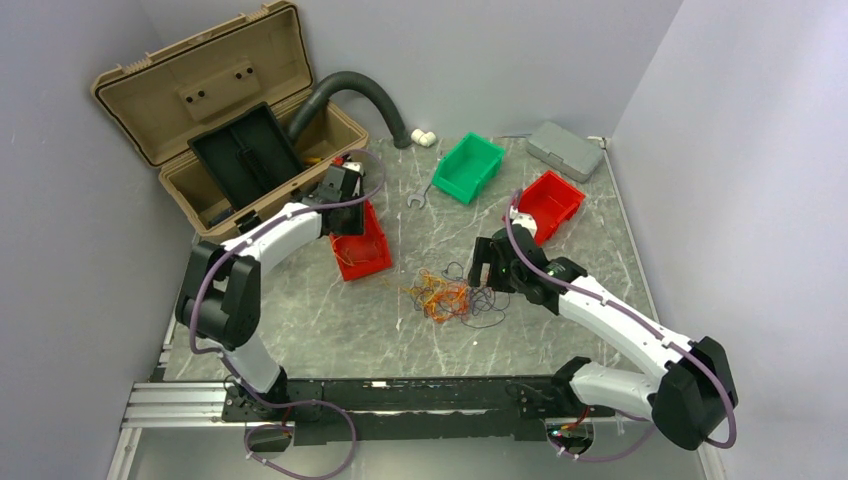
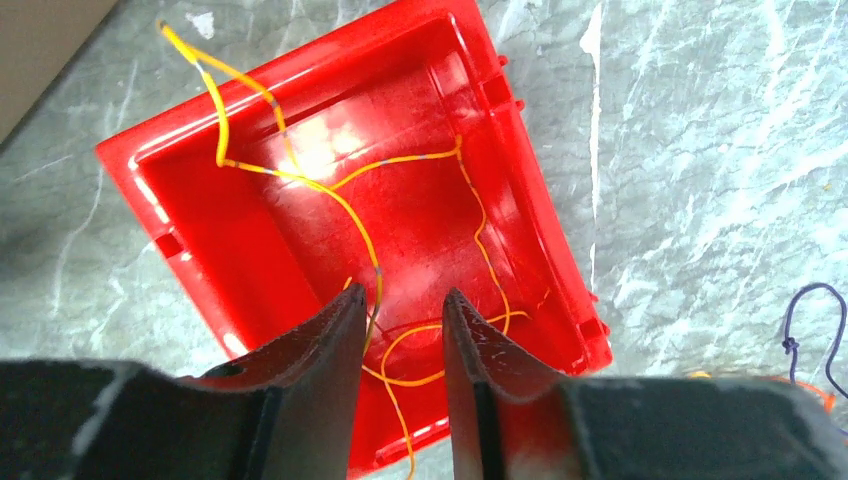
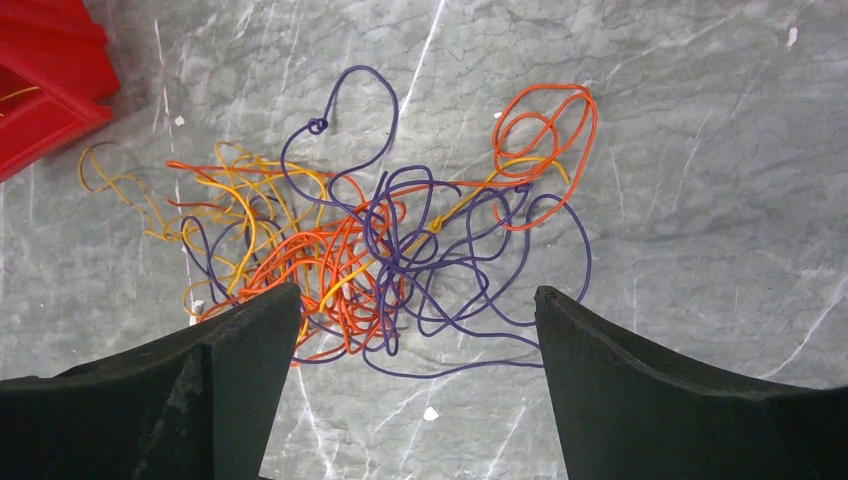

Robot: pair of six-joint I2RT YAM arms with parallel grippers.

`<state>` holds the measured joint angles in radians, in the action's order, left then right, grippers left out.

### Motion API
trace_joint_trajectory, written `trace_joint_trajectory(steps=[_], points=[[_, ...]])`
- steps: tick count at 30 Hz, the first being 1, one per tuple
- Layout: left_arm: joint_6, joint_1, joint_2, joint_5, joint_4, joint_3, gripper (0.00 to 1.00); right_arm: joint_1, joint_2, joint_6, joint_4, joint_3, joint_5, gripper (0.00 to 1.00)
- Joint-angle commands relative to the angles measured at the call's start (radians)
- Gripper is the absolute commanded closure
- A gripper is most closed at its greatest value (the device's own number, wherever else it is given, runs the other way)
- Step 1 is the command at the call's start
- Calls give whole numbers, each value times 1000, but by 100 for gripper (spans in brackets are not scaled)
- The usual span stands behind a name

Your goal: Untangle the cables

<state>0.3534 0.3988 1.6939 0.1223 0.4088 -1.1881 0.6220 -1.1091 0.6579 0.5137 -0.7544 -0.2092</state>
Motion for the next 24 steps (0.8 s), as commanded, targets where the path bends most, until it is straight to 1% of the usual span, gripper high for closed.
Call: trace_joint_trajectory(steps=[1, 5, 7, 8, 10, 13, 16, 19, 21, 24], points=[[-19, 1, -51, 9, 78, -39, 58, -7, 38, -10, -21, 12, -7, 11], [-25, 6, -71, 14, 97, -43, 49, -11, 57, -10, -17, 19, -6, 11], [-29, 9, -80, 9, 100, -45, 47, -13, 66, -8, -14, 23, -7, 11], [-31, 9, -82, 2, 100, -47, 49, -11, 69, -8, -12, 25, -8, 11], [-34, 9, -75, -11, 97, -52, 54, -14, 79, -7, -11, 31, -8, 11], [-35, 9, -28, -30, 79, -60, 70, -17, 91, -7, -8, 34, -6, 11], [-43, 9, 60, -6, 71, -84, 100, -17, 106, -7, 2, 33, -5, 11], [-42, 13, 129, -34, 52, -105, 100, -18, 124, -7, 13, 34, -9, 11], [-31, 26, 143, -46, -16, -75, 100, -19, 137, -9, 18, 39, -15, 11], [-13, 49, 168, -7, -112, -12, 100, -21, 149, -9, 24, 41, -18, 11]])
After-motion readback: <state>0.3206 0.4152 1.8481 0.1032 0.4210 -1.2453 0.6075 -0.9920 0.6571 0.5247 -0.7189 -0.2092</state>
